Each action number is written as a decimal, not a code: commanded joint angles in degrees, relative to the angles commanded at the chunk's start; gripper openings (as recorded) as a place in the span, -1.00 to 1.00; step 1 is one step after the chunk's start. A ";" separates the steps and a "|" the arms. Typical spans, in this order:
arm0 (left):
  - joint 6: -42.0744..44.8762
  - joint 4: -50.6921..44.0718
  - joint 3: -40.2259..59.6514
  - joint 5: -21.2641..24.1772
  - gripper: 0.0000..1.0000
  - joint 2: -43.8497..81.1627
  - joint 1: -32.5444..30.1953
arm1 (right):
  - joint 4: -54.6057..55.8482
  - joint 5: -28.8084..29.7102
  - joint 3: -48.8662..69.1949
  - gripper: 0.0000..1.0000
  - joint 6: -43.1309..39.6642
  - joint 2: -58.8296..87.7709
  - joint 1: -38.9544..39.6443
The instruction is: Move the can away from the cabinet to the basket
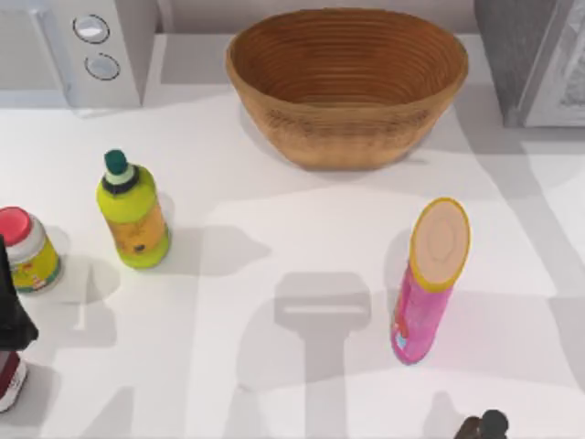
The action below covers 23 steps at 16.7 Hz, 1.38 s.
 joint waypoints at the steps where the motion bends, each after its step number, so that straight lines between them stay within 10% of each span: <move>1: 0.00 0.00 0.00 0.00 1.00 0.00 0.00 | 0.00 0.00 0.00 -0.66 0.00 0.00 0.00; 4: 0.00 0.00 0.00 0.00 1.00 0.00 0.00 | 0.00 0.00 0.00 -1.00 0.00 0.00 0.00; 14: 0.00 0.00 0.00 0.00 1.00 0.00 0.00 | -0.97 0.75 0.11 -1.00 -0.01 -0.98 0.88; 23: 0.00 0.00 0.00 0.00 1.00 0.00 0.00 | -20.80 15.09 1.22 -1.00 -0.03 -19.34 15.49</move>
